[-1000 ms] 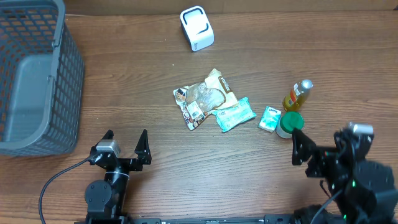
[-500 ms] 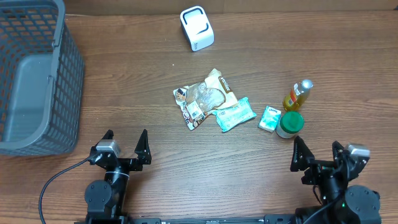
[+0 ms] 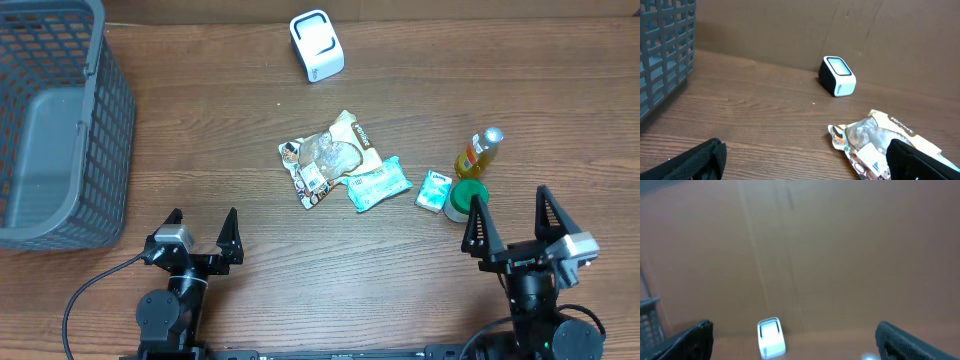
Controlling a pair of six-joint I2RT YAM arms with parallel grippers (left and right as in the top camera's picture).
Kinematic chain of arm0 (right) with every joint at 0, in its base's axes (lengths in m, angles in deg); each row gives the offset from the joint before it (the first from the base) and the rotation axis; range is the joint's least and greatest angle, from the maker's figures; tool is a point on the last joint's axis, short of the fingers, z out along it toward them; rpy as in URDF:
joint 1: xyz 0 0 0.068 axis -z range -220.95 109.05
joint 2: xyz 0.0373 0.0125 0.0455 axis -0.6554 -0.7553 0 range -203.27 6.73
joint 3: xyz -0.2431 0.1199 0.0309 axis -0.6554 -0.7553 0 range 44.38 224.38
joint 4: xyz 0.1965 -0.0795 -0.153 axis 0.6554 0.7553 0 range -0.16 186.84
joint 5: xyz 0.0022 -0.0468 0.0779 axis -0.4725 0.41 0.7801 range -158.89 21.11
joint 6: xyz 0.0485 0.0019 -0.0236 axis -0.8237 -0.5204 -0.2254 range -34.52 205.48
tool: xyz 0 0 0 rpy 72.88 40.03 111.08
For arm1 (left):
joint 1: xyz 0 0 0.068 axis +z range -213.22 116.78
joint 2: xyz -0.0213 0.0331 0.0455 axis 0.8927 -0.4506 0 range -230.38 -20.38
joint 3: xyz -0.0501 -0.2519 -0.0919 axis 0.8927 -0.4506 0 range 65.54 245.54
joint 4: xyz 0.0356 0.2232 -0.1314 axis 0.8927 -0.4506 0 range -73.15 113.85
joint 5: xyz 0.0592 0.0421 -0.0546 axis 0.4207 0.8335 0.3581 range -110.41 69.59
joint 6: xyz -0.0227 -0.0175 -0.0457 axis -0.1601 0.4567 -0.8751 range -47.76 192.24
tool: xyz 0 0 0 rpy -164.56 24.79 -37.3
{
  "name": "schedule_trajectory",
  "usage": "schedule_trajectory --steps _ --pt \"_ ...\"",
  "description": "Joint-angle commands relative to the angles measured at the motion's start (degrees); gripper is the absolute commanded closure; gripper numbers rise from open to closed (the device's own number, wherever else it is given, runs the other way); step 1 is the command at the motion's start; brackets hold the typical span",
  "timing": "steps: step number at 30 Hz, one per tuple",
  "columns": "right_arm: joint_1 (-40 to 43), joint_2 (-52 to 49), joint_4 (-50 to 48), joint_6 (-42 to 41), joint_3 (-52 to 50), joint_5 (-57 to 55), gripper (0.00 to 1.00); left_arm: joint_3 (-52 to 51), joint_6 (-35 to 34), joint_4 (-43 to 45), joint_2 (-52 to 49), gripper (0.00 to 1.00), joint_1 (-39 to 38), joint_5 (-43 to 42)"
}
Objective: Scan the item barcode
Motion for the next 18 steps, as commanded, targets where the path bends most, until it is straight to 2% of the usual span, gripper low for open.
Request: schedule_trajectory --steps 1,5,10,18 --pt "0.3 0.7 -8.4 6.2 -5.3 5.6 0.00 -0.4 1.1 0.1 0.7 0.01 -0.3 0.4" --pt "0.3 0.7 -15.3 6.4 -10.4 6.3 0.00 -0.4 1.1 0.1 0.7 0.00 -0.3 0.4" --pt "0.3 0.7 -14.9 6.4 -14.2 6.5 0.00 -0.4 1.0 0.1 0.7 0.00 -0.3 0.4" --pt "0.3 0.7 -0.9 6.3 -14.1 6.5 0.00 -0.4 1.0 0.1 0.7 0.01 -0.3 0.4"
